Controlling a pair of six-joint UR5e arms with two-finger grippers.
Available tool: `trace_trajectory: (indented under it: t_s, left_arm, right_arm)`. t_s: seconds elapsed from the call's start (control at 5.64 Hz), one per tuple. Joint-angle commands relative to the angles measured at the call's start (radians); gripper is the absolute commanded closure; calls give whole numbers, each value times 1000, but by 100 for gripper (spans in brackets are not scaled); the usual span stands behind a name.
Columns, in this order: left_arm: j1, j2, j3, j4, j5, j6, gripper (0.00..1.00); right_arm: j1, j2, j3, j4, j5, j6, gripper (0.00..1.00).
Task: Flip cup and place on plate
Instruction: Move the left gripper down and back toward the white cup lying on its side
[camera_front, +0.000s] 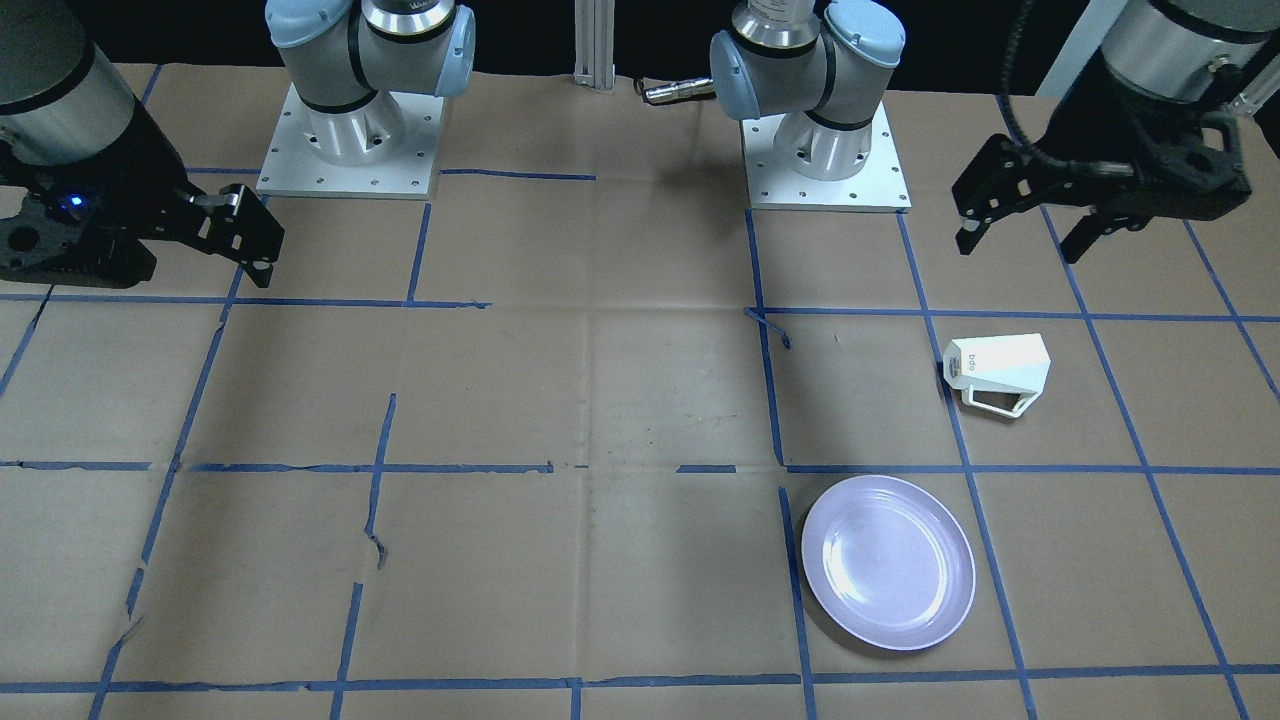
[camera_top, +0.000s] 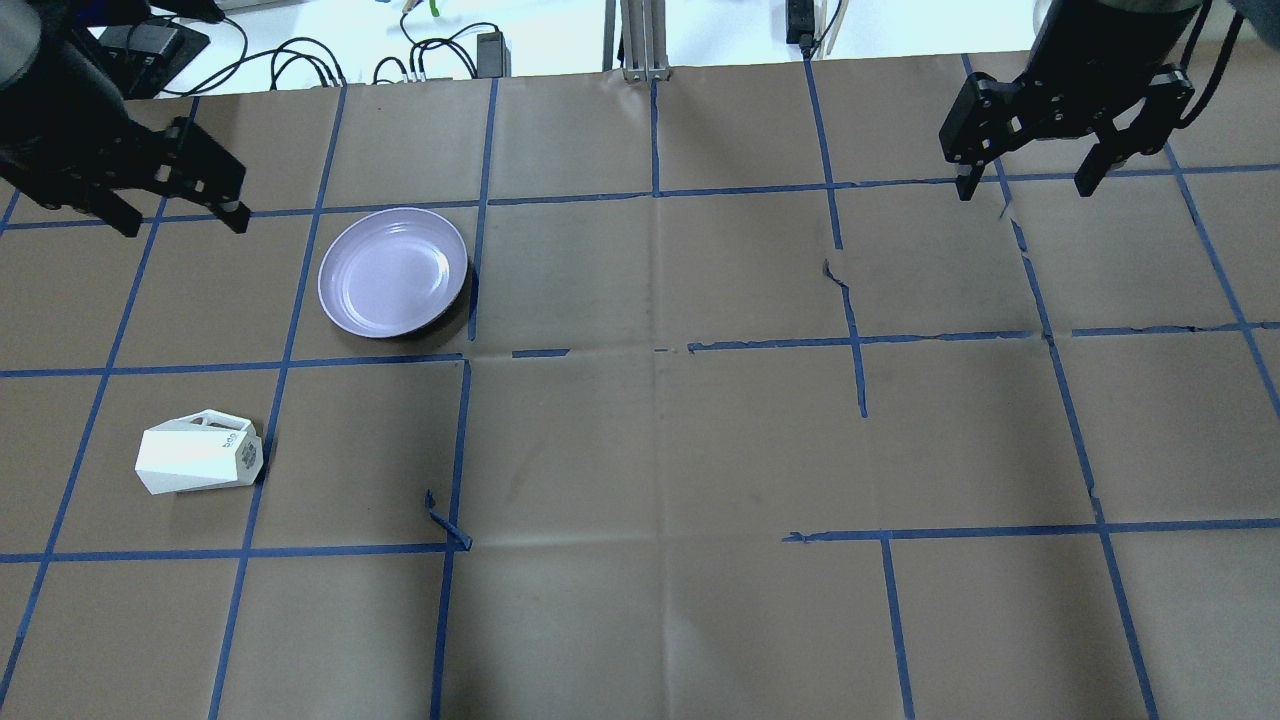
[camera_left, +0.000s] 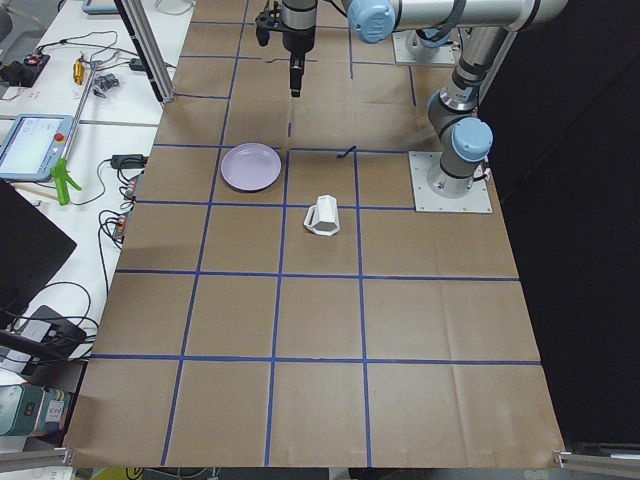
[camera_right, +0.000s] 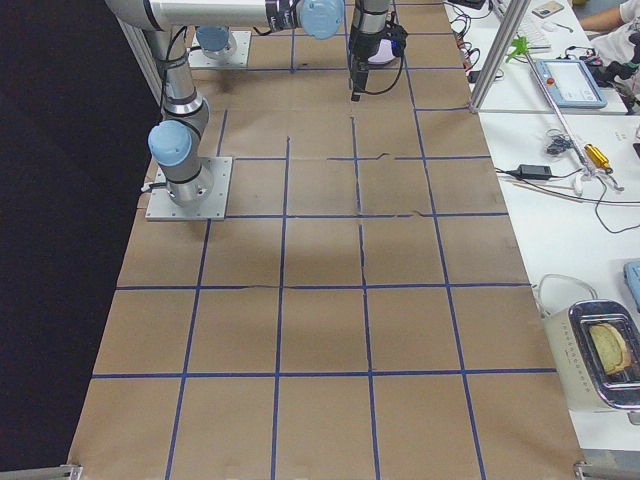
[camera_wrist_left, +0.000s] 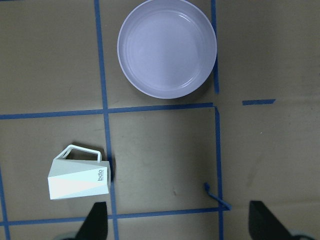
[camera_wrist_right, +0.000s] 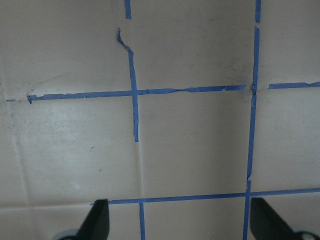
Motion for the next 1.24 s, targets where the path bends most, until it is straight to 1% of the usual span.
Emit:
trace_trajectory:
  t_s: [0.0, 0.18, 0.35, 0.53, 0.71, 0.89, 1.06]
  left_arm:
    - [183, 26, -2, -91, -44, 191, 2]
    - [313, 21, -9, -102, -49, 366, 2]
    - [481, -3, -35, -113, -134, 575, 2]
    - [569, -38, -52, -113, -194, 698, 2]
    - [614, -143, -29, -110, -204, 859, 2]
    - [701, -255, -3, -110, -278, 961, 2]
    - [714, -355, -2, -110, -299, 991, 2]
  right_arm:
    - [0, 0, 0, 0, 0, 0, 0]
    - [0, 0, 0, 0, 0, 0, 0]
    - [0, 0, 0, 0, 0, 0, 0]
    - [0, 0, 0, 0, 0, 0, 0]
    - [0, 0, 0, 0, 0, 0, 0]
    - [0, 0, 0, 0, 0, 0, 0]
    - [0, 0, 0, 0, 0, 0, 0]
